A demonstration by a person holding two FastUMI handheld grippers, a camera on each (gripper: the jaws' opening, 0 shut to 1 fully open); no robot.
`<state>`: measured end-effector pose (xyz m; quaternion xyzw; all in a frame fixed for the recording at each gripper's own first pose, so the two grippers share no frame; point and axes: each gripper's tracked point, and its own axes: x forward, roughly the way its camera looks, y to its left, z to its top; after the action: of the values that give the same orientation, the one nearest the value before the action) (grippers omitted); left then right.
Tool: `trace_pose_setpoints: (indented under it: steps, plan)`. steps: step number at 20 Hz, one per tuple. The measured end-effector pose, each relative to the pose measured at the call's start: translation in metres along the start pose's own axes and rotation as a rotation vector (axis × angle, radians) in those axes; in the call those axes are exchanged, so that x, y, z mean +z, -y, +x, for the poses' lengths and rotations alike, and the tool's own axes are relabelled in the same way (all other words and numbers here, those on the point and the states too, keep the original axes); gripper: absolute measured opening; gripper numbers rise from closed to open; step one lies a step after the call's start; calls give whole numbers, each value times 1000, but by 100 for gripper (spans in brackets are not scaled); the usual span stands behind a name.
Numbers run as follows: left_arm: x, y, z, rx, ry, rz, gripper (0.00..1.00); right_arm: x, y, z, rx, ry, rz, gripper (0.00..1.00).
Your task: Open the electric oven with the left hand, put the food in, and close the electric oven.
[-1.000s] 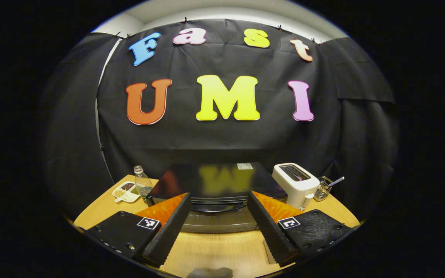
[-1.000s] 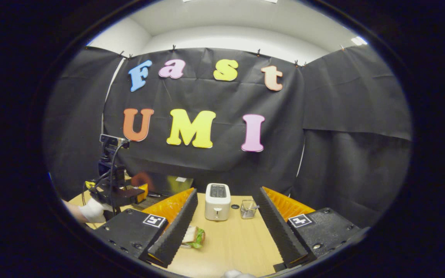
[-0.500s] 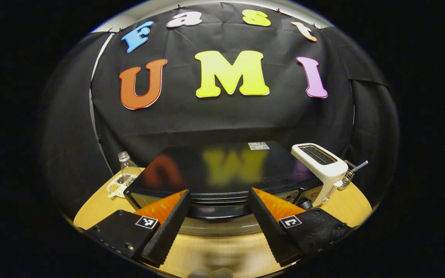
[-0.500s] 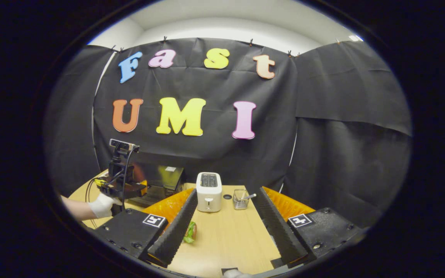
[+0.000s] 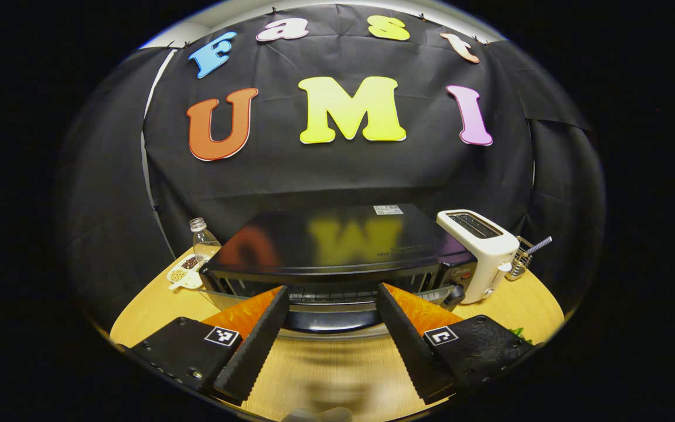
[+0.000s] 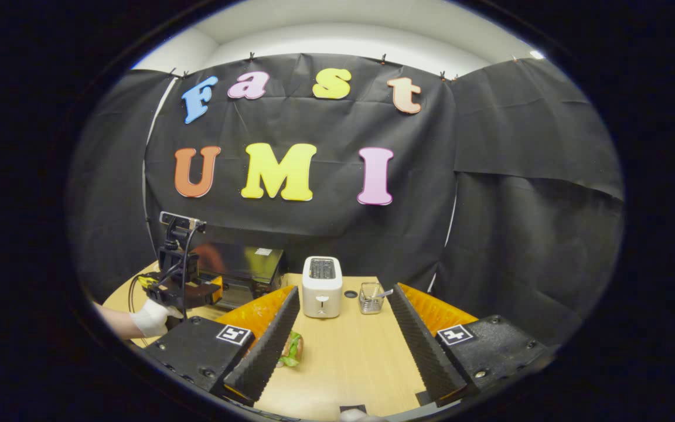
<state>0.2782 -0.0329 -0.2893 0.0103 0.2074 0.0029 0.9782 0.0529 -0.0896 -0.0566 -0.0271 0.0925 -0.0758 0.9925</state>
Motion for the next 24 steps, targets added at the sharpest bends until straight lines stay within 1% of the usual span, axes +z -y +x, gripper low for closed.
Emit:
trace_pose_setpoints:
  steps: [3,4,5,6,7,8,9,10,13,15,18,19,20,21,22,24]
  plan:
    - [-22,1,-20,-11,-24,-8,99,1,-1,-2,8,4,-4,100]
    - [-29,2,-27,-15,-35,-4,99,-1,-2,-2,12,2,-6,93]
    - [-36,2,-33,-19,-43,-5,99,-1,-3,-3,17,0,-6,100]
    - [-45,4,-37,-25,-58,-8,99,-2,-4,-5,21,0,-5,93]
    - [-52,4,-41,-31,-68,-9,99,-2,-5,-6,23,-3,-6,100]
    - [-60,4,-46,-34,-85,-15,99,-3,-5,-7,26,-2,-7,100]
    - [-65,5,-49,-35,-95,-15,99,-3,-4,-8,24,-1,-8,93]
    - [-72,6,-52,-35,-105,-11,99,-6,-4,-9,25,-8,-9,100]
    - [-92,7,-60,-36,-133,-11,100,-12,-5,-10,31,-26,-15,100]
    - [-102,9,-64,-37,-149,-7,99,-17,-7,-9,40,-37,-14,100]
    - [-125,9,-69,-40,-201,-5,99,-19,-12,-7,50,-46,-15,100]
    - [-134,10,-69,-41,-222,-6,100,-19,-13,-7,52,-45,-17,100]
    - [-141,11,-69,-41,-239,-3,98,-20,-13,-6,54,-45,-20,93]
    - [-147,11,-69,-44,-252,4,90,-21,-12,-6,54,-48,-25,100]
    - [-155,12,-70,-46,-270,8,97,-23,-12,-6,51,-51,-29,100]
    - [-178,14,-64,-53,-326,20,96,-26,-9,-7,47,-65,-30,100]
